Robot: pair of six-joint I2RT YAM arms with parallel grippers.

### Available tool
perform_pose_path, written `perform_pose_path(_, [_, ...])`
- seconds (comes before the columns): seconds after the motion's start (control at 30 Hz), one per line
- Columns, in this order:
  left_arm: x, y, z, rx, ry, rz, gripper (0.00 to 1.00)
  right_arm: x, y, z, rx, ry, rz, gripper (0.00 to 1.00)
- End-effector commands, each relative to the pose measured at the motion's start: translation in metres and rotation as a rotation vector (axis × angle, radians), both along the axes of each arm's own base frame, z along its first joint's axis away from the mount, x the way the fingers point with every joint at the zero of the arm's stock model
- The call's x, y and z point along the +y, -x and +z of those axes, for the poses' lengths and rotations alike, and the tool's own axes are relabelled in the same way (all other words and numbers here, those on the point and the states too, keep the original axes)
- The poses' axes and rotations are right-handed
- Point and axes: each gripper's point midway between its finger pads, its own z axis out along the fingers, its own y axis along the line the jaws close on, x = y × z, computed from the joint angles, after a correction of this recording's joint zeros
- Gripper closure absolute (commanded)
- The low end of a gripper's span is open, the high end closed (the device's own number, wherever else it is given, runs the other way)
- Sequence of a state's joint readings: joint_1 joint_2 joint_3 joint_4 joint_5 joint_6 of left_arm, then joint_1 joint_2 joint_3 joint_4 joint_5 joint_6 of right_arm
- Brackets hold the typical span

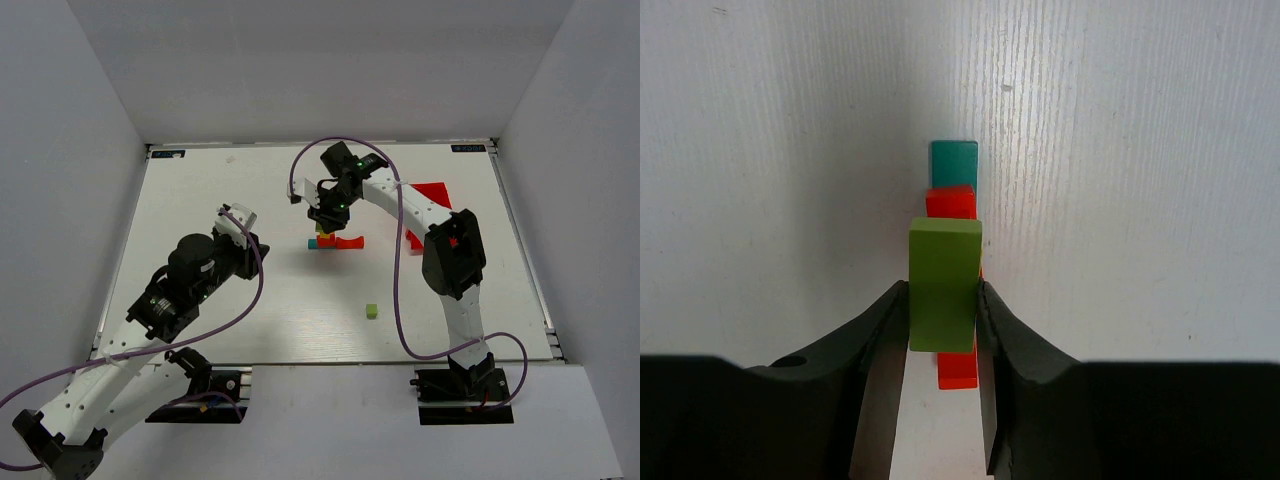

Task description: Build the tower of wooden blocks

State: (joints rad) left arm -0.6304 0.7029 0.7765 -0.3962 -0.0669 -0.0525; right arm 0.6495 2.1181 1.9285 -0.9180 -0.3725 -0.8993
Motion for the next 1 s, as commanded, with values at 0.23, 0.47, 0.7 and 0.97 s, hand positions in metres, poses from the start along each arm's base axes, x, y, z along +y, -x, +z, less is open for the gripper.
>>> perform_pose_path(0.23, [0.0038, 0.0007, 0.0016, -0.006, 0.003, 0.013, 0.53, 0.0047, 0.0021, 0.0058, -0.014, -0.01, 0.03, 0.62])
perform_pose_path(0.47, [0.0038, 0.0007, 0.0016, -0.006, 0.003, 0.013, 0.53, 0.0043, 0.0016, 0.0032, -0.014, -0.005, 0.032, 0.61])
perform_pose_path(0.7, [0.0038, 0.0007, 0.0016, -0.006, 0.003, 0.013, 0.53, 0.0047, 0.0022, 0.0038, -0.017, -0.005, 0.037, 0.58])
perform_pose_path(0.97, [0.0038, 0.0007, 0.0016, -0.006, 0.003, 0.013, 0.53, 0.0047, 0.0018, 0.0069, -0.026, -0.011, 0.034, 0.38])
